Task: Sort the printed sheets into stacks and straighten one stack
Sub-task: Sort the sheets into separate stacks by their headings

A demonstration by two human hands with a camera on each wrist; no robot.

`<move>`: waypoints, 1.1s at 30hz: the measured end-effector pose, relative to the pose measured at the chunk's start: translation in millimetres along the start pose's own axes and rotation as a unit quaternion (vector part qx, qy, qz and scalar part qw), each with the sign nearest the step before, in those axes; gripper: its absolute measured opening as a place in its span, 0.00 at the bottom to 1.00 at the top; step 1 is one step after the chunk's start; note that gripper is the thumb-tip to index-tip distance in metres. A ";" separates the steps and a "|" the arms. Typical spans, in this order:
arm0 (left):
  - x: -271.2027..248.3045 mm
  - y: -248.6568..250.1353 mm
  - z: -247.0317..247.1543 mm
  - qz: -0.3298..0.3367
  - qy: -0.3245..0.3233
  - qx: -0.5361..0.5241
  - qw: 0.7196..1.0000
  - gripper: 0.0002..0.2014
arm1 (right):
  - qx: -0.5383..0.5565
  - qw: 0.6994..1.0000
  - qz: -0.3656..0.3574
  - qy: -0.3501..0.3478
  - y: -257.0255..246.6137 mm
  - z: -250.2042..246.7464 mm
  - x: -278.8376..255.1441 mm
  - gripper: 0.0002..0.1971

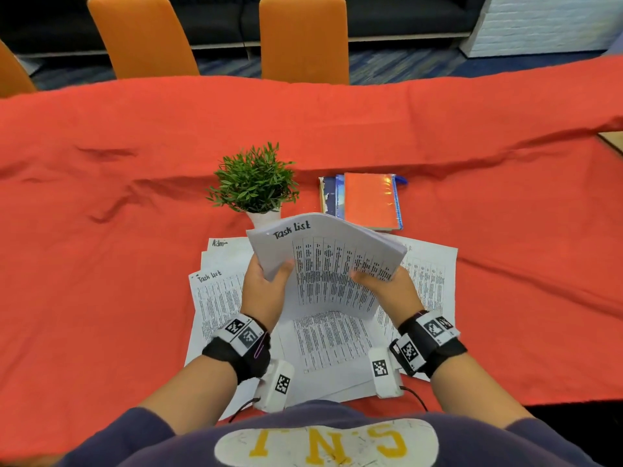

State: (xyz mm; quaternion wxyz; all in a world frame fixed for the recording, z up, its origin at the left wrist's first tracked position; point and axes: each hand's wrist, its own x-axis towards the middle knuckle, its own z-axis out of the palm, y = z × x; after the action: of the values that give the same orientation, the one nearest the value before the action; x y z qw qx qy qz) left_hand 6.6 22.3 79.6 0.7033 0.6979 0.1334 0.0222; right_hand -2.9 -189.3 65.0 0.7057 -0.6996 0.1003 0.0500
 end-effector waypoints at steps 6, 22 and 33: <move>6.8 11.8 -5.8 0.008 0.010 -0.031 0.999 0.10 | -0.120 0.991 0.056 -0.036 26.3 -12.1 -0.1 0.08; 24.9 12.0 -26.4 -0.130 0.046 -0.252 0.958 0.23 | 0.281 0.950 0.116 0.063 15.7 -31.3 10.5 0.28; 25.9 -10.6 -72.4 -0.037 -0.009 0.104 0.994 0.15 | 0.066 0.997 0.042 0.029 12.1 -47.0 10.6 0.28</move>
State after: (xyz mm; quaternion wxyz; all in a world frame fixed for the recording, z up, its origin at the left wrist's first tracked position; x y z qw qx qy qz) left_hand 14.2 98.4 65.8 0.6281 0.7622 0.1547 -0.0242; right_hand 1.5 -236.7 50.9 0.7442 -0.6480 0.1531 0.0520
